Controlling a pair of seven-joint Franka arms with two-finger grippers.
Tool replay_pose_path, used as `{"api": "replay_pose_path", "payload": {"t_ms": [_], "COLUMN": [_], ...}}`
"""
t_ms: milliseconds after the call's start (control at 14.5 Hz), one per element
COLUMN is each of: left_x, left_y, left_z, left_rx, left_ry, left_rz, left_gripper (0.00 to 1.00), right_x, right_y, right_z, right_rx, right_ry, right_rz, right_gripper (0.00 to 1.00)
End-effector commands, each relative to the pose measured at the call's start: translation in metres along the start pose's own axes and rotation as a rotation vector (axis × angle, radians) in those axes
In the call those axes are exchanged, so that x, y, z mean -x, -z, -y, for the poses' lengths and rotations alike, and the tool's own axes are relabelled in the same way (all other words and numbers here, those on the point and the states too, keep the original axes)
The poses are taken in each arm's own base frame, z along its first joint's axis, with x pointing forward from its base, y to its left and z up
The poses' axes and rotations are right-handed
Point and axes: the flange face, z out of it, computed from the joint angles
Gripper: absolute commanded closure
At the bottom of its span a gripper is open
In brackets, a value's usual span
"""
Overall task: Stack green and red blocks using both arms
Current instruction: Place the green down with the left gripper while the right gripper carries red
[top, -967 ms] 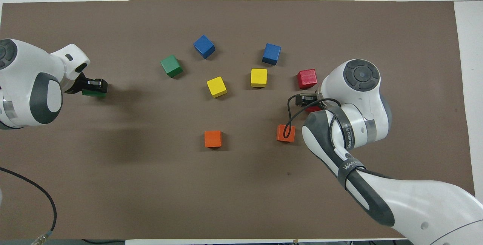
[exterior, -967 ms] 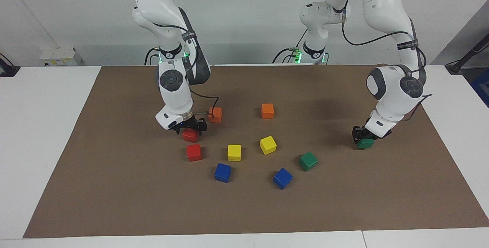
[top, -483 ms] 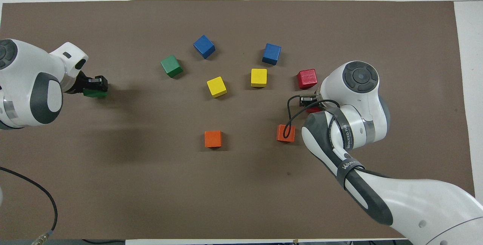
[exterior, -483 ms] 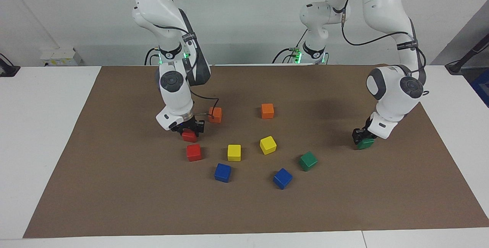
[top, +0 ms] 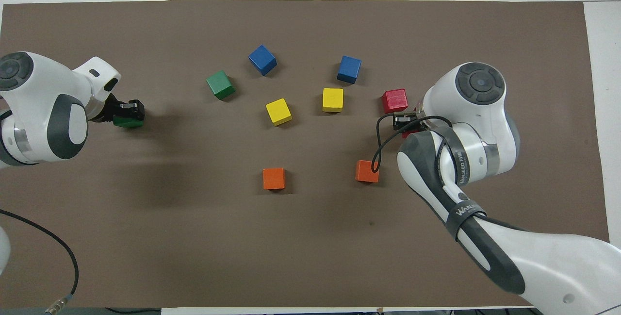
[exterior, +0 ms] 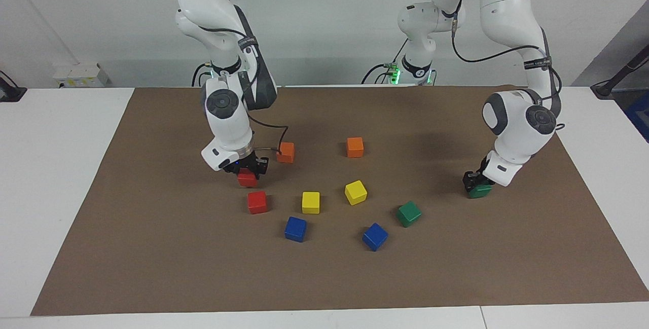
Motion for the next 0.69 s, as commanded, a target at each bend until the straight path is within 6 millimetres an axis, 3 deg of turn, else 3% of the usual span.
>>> {"api": "replay_pose_path", "payload": {"t_ms": [0,69,138,207,276,414,622], "left_x": [0.002,0.002,0.004,0.005,0.004,0.002,-0.010], "left_y": [-0.001,-0.002,-0.006,-0.007,-0.007,-0.004,0.020], "left_z": [0.003,0.004,0.004,0.003,0.004,0.003,0.001], "left_rx": [0.001,0.001,0.001,0.001,0.001,0.001,0.002], "left_ry": [-0.027,-0.051,-0.053,-0.054,-0.054,-0.055,-0.052], "left_rz": [0.001,-0.001,0.001,-0.010,-0.014,-0.014,-0.027], "left_gripper": [1.00,0.84,0.19,0.00,0.00,0.00,0.00], "right_x": [-0.008,-0.012,-0.016,-0.018,-0.019,-0.015,-0.008], "right_y": [0.026,0.029,0.030,0.028,0.027,0.021,0.013], "right_z": [-0.050,-0.072,-0.099,-0.126,-0.147,-0.169,-0.189], "right_rx": [-0.017,-0.017,-0.016,-0.017,-0.016,-0.017,-0.016], "right_ry": [0.017,0.028,0.060,0.079,0.089,0.074,0.061], "right_rz": [-0.014,-0.017,-0.019,-0.019,-0.019,-0.003,0.000], "right_gripper": [1.00,1.00,1.00,1.00,1.00,1.00,1.00]}}
